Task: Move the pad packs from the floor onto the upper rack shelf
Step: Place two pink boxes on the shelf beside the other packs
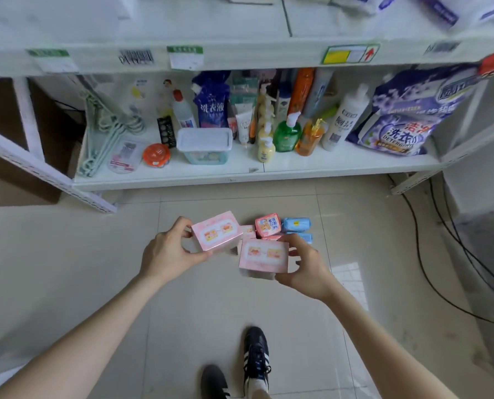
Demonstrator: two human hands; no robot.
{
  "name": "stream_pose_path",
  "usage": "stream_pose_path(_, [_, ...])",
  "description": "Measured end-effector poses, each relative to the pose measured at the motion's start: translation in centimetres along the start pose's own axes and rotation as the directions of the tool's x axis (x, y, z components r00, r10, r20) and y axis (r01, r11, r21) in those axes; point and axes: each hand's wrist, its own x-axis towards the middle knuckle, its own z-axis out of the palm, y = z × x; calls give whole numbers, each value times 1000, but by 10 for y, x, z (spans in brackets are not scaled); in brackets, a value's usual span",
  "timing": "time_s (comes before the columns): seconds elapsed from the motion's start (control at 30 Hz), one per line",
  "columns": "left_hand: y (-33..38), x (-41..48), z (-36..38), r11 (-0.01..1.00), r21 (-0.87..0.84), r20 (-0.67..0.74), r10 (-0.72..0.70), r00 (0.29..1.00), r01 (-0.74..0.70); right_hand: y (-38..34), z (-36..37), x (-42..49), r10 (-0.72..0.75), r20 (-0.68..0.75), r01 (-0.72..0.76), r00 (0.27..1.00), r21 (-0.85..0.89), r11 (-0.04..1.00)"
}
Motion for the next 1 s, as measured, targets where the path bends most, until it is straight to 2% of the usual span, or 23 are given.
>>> stream_pose_path(0.23, [47, -39, -126, 995, -52, -55, 80, 995, -83, -109, -60, -44, -84, -20, 85, 996, 70, 994])
stream_pose_path(0.5, [92, -82, -260, 976, -94, -199, 177, 964, -198, -227, -112, -83, -227, -22, 228, 974, 59, 972])
stream_pose_path(1.0, [164, -172, -480, 864, -226, -419, 331, 845, -450, -441, -191, -163, -528, -48, 528, 848, -23, 849])
